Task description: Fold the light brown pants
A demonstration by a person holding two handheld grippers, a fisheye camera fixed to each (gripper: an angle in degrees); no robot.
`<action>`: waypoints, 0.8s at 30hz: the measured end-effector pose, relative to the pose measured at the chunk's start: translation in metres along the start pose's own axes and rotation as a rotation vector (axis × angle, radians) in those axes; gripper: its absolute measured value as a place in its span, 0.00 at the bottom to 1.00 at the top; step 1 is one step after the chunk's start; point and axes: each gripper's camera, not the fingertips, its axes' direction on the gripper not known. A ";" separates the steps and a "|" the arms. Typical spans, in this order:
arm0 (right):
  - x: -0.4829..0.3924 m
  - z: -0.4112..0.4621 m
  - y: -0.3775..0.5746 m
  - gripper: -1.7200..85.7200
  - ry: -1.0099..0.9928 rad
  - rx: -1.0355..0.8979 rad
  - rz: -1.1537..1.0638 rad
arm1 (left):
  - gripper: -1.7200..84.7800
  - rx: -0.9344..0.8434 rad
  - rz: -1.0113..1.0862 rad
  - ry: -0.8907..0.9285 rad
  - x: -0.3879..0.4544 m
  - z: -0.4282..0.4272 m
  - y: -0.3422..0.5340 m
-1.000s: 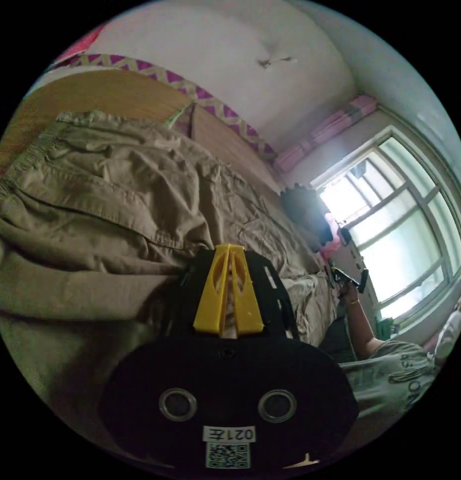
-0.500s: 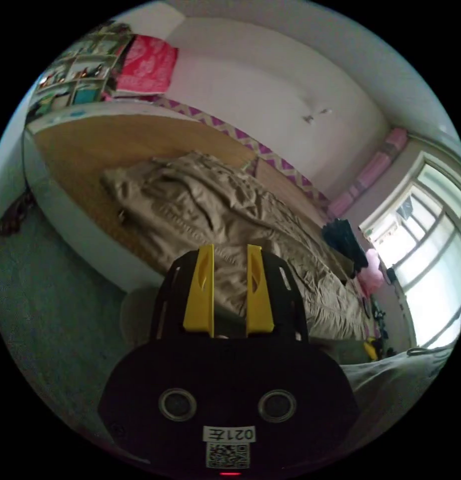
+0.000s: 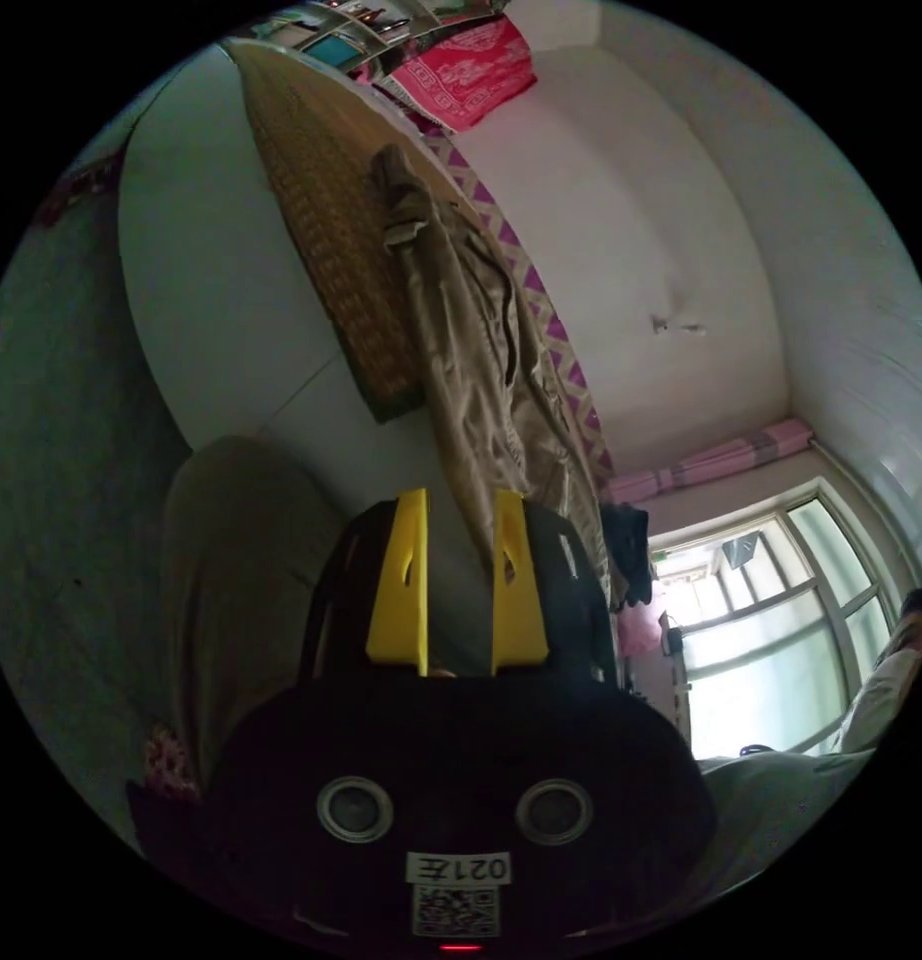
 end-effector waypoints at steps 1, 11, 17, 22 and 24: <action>-0.004 -0.003 -0.004 0.02 -0.004 -0.001 -0.008 | 0.13 0.008 0.001 -0.006 -0.003 -0.003 -0.001; -0.010 -0.007 -0.032 0.01 -0.048 -0.006 -0.005 | 0.13 0.129 -0.034 0.066 -0.031 -0.014 -0.027; -0.003 -0.002 -0.036 0.01 -0.062 -0.005 0.024 | 0.02 0.043 0.031 0.053 -0.015 0.004 -0.031; -0.003 0.007 -0.038 0.01 -0.068 -0.008 0.027 | 0.01 0.025 0.074 0.071 0.000 0.001 -0.030; -0.005 0.012 -0.040 0.01 -0.079 -0.011 0.027 | 0.01 0.006 0.114 0.067 0.012 -0.001 -0.033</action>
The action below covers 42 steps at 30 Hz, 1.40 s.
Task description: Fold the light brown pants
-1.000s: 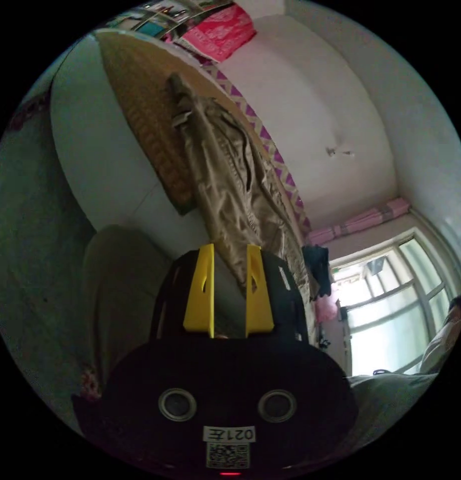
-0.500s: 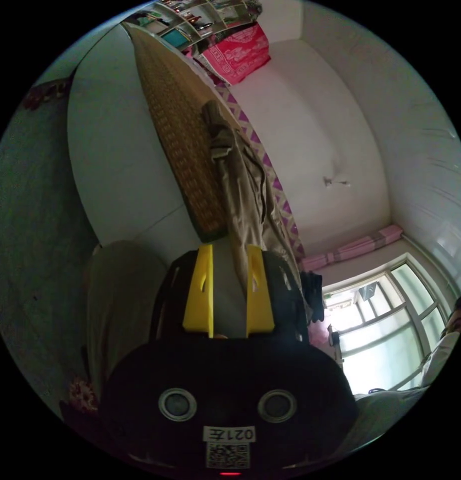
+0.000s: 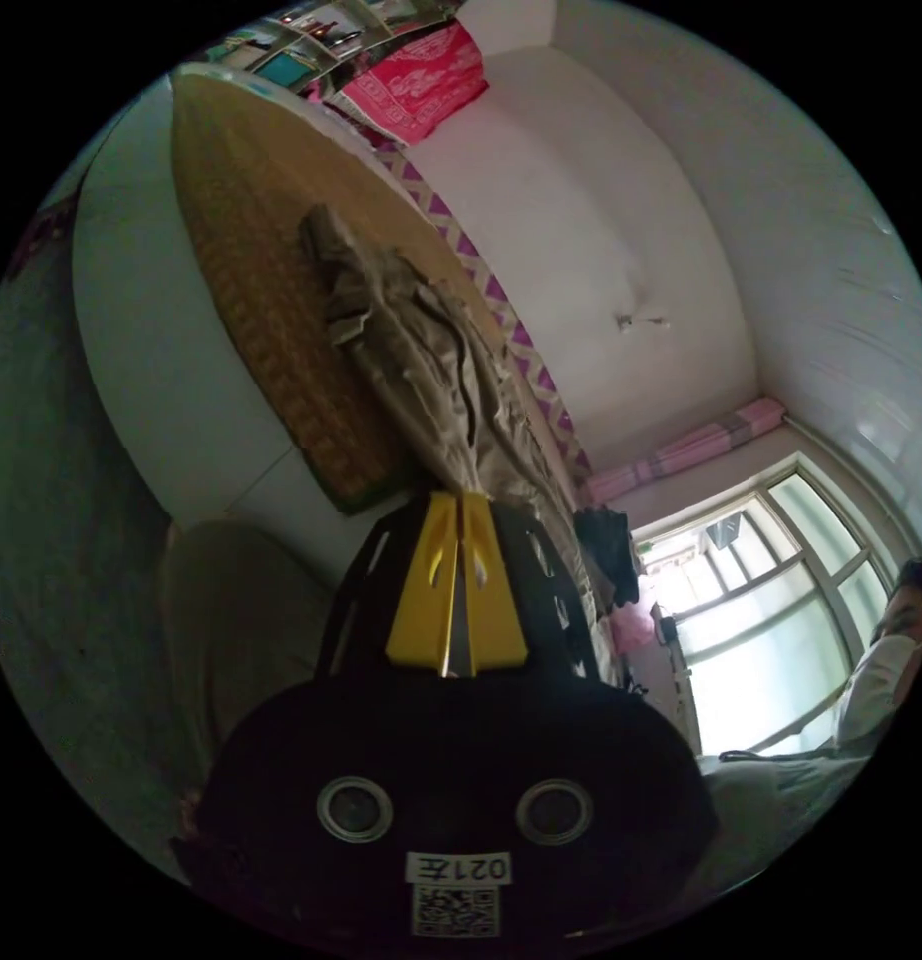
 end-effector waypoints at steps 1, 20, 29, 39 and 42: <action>-0.003 0.004 -0.002 0.01 -0.009 -0.003 -0.002 | 0.01 -0.018 0.036 -0.001 0.011 -0.001 -0.005; -0.077 0.330 -0.228 0.01 0.170 -0.275 -0.223 | 0.01 -0.452 0.462 -0.210 0.192 0.286 -0.233; 0.018 0.482 -0.262 0.04 0.363 -0.358 -0.128 | 0.01 -0.605 0.311 -0.256 0.116 0.429 -0.253; 0.018 0.507 -0.172 0.08 0.333 -0.468 -0.398 | 0.01 -0.431 0.414 0.055 0.119 0.363 -0.231; 0.030 0.550 -0.129 0.03 0.476 -0.571 -0.573 | 0.01 -0.434 0.517 -0.059 0.135 0.369 -0.215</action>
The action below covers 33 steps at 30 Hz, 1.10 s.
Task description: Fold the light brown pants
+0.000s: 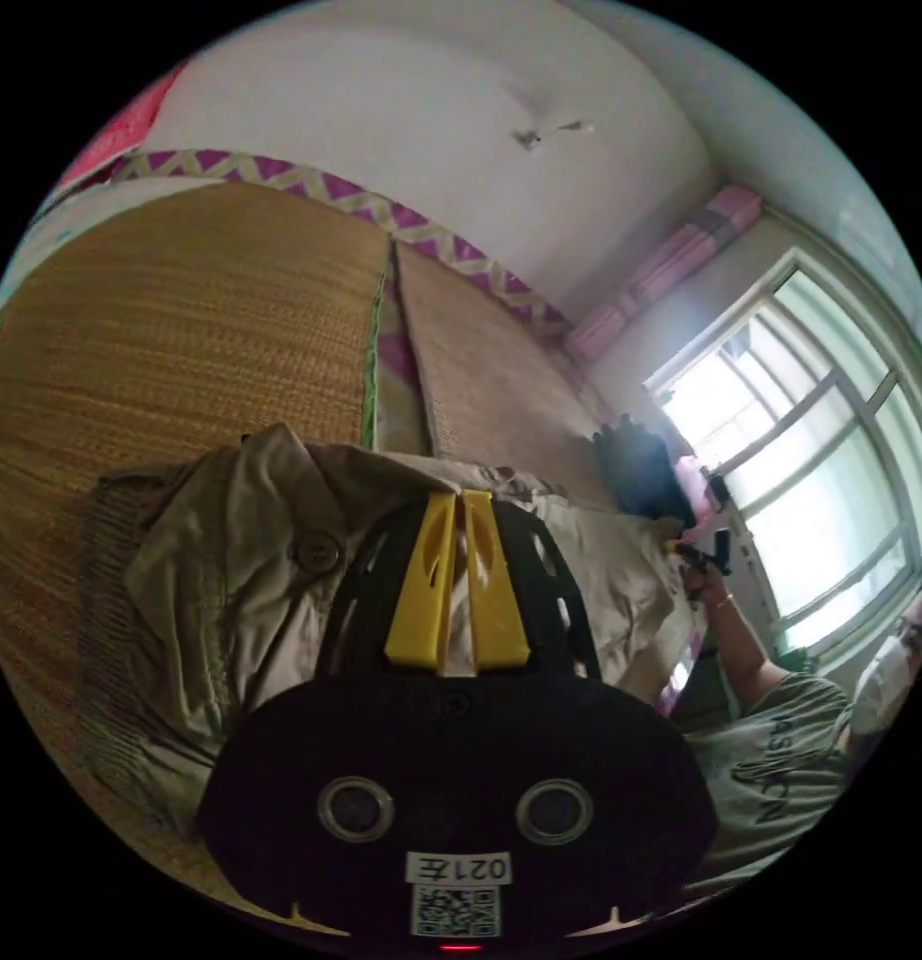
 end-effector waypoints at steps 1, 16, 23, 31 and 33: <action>-0.006 0.027 0.004 0.02 0.098 -0.037 -0.027 | 0.01 -0.020 0.003 -0.069 0.003 0.010 0.000; -0.138 0.172 0.039 0.01 0.274 -0.015 -0.530 | 0.01 0.039 -0.010 -0.026 -0.013 0.010 -0.017; -0.180 0.295 0.018 0.01 0.171 -0.095 -0.719 | 0.01 -0.125 -0.086 -0.134 -0.046 0.066 -0.041; -0.246 0.423 0.053 0.01 0.274 -0.126 -0.969 | 0.01 -0.090 -0.147 0.039 -0.079 0.051 -0.037; -0.242 0.456 0.053 0.01 0.465 -0.138 -0.961 | 0.01 -0.092 -0.165 0.045 -0.082 0.041 -0.033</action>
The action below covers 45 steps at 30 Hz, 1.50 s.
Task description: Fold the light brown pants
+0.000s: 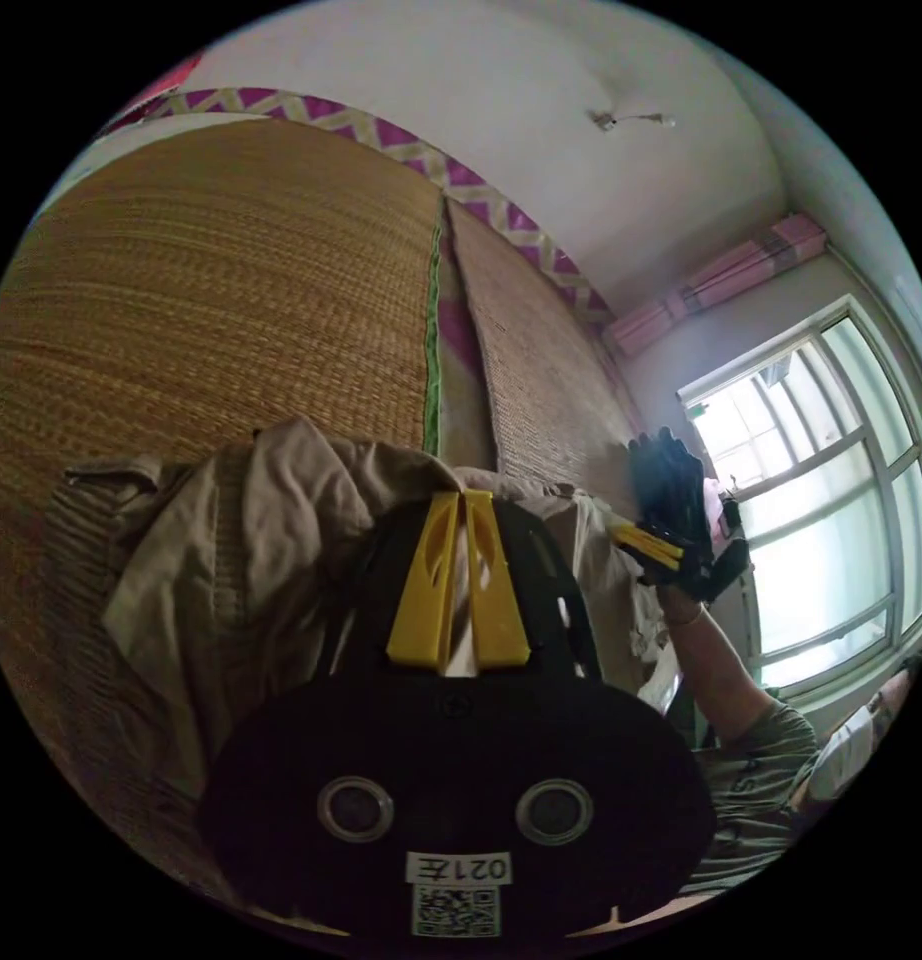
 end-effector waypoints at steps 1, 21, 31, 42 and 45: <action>0.001 0.016 0.001 0.01 -0.009 -0.042 0.005 | 0.01 -0.008 -0.019 -0.002 -0.001 -0.008 0.004; -0.077 -0.065 0.135 0.01 -0.361 0.017 -0.150 | 0.01 0.057 -0.143 0.125 -0.043 -0.085 0.153; -0.035 -0.083 0.153 0.01 -0.304 0.000 -0.046 | 0.01 0.164 -0.180 0.055 -0.046 -0.135 0.193; 0.119 -0.239 0.325 0.07 -0.260 0.321 0.574 | 0.01 0.411 -0.288 0.037 -0.040 -0.198 0.224; 0.169 -0.277 0.428 0.08 -0.181 0.368 0.946 | 0.01 0.428 -0.252 0.040 -0.022 -0.190 0.230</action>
